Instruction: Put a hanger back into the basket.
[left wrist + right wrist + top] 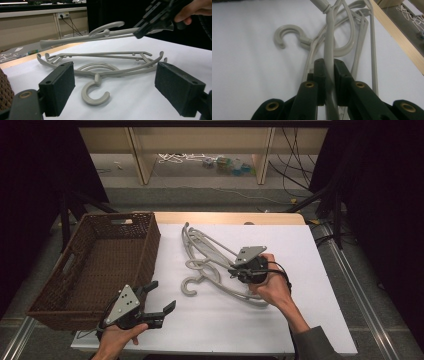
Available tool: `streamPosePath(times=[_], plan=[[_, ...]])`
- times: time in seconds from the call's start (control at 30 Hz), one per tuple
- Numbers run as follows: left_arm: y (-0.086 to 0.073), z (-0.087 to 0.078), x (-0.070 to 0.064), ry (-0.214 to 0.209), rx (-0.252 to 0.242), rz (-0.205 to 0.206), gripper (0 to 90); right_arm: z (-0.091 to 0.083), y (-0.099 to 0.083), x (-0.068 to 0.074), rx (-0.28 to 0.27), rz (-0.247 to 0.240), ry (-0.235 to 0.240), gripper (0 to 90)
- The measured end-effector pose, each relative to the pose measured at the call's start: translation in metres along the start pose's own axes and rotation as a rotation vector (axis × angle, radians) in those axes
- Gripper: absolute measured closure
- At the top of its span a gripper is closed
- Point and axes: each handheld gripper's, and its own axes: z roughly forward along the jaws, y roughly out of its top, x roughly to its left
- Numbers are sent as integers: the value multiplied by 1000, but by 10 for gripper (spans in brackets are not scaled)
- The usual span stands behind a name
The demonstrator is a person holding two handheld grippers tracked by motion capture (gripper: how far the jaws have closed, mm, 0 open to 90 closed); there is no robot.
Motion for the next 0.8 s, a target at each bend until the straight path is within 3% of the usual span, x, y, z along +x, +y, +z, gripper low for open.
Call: streamPosePath(times=[0.03,0.07,0.13,0.23,0.33,0.5,0.8], plan=[[0,0,0,2,3,10,164,-4,-1,1,-4,6,11,825],[1,2,2,-2,-11,59,164,-7,-1,2,-7,6,16,825],[1,1,0,4,7,78,164,-16,-3,4,-27,7,39,825],[0,3,-2,3,8,98,167,-25,-5,8,-39,2,70,825],[1,3,-2,1,42,101,178,-35,-10,15,-44,4,99,825],[3,9,-3,-7,52,114,172,-52,-18,28,-56,-8,117,825],[16,20,-9,-28,84,205,177,-72,-35,49,-61,-33,166,825]])
